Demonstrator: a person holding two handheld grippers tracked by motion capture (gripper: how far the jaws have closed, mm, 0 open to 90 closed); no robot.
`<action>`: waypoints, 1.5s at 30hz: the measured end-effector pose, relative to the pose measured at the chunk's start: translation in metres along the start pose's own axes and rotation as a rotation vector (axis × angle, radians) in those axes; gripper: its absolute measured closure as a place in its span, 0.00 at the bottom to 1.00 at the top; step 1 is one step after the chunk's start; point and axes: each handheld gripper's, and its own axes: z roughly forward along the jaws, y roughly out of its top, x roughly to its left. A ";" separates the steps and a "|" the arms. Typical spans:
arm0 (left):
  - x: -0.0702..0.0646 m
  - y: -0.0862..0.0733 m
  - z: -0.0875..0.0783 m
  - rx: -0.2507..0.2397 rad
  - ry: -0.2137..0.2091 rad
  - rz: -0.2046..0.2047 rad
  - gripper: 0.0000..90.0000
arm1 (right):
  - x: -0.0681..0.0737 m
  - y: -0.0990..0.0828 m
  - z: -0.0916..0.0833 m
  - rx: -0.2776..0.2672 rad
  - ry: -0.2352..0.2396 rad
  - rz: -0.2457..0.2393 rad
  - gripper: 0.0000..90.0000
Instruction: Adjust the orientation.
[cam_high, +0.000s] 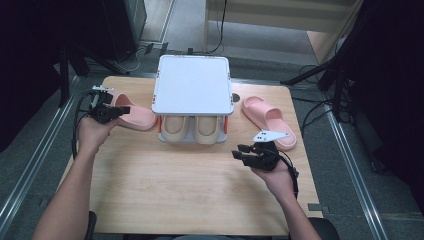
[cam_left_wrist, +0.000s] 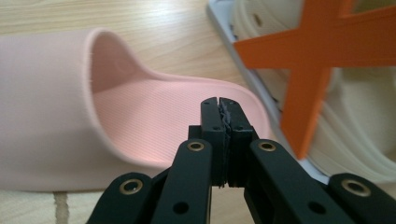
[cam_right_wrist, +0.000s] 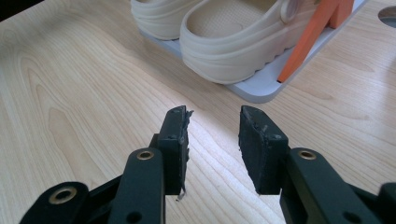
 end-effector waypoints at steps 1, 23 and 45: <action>0.003 -0.001 0.004 0.008 0.008 -0.004 0.99 | 0.000 -0.001 -0.001 0.001 -0.003 0.001 0.70; 0.026 -0.024 0.017 0.058 0.084 -0.031 0.99 | 0.003 0.002 0.003 0.002 0.002 -0.014 0.70; 0.050 -0.046 -0.013 0.046 0.138 -0.086 0.98 | 0.004 0.016 0.021 0.017 0.057 -0.032 0.70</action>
